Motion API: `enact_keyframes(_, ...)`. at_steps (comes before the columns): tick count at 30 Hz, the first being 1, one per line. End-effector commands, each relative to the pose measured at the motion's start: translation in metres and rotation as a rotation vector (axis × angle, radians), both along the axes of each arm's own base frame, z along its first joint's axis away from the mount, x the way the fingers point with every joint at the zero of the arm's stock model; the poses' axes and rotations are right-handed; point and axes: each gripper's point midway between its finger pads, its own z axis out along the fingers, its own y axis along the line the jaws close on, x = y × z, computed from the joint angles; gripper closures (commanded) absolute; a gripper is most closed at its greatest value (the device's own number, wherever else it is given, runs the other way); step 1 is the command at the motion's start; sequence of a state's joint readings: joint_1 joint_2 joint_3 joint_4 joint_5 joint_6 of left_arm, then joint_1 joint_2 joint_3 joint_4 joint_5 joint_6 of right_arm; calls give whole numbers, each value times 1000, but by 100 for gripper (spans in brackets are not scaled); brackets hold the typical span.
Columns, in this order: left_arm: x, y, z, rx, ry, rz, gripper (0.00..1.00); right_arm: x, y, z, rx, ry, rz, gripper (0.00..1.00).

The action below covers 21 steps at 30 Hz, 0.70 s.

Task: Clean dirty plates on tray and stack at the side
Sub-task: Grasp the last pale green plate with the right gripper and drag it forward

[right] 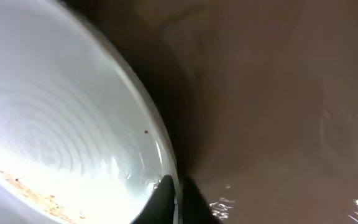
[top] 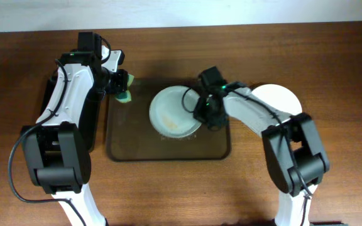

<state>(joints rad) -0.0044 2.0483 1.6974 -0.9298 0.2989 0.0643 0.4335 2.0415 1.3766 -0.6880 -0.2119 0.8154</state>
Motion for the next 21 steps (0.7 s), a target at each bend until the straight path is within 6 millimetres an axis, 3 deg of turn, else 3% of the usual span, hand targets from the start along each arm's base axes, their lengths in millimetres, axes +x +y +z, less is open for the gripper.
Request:
enact_keyframes(1, 2, -1, 2, 2, -15, -20, 99, 0, 11, 18, 20, -49, 99, 72)
enact_keyframes(3, 3, -1, 3, 2, -18, -20, 100, 12, 15, 46, 8, -134, 272, 52)
enact_keyframes(4, 3, -1, 3, 2, -18, -20, 99, 23, 21, 64, -1, -209, 398, 37)
enact_keyframes(6, 3, -1, 3, 2, -18, -20, 99, 47, 31, 93, -23, -371, 598, 32)
enact_keyframes(8, 3, -2, 3, 1, -20, -20, 99, 61, 39, 103, -62, -489, 798, 33)
enact_keyframes(9, 3, -2, 3, 1, -22, -20, 99, 64, 42, 99, -75, -510, 857, 33)
enact_keyframes(13, 5, -1, 3, 2, -27, -20, 99, 57, 60, 53, -99, -509, 1114, 35)
enact_keyframes(16, 4, -8, 4, 2, -30, -33, 100, 48, 100, 11, -89, -520, 1217, 36)
enact_keyframes(18, 4, -7, 4, 2, -29, -32, 99, 49, 104, 11, -96, -534, 1221, 38)
enact_keyframes(21, 4, -8, 4, 2, -30, -33, 99, 53, 104, 12, -84, -519, 1131, 62)
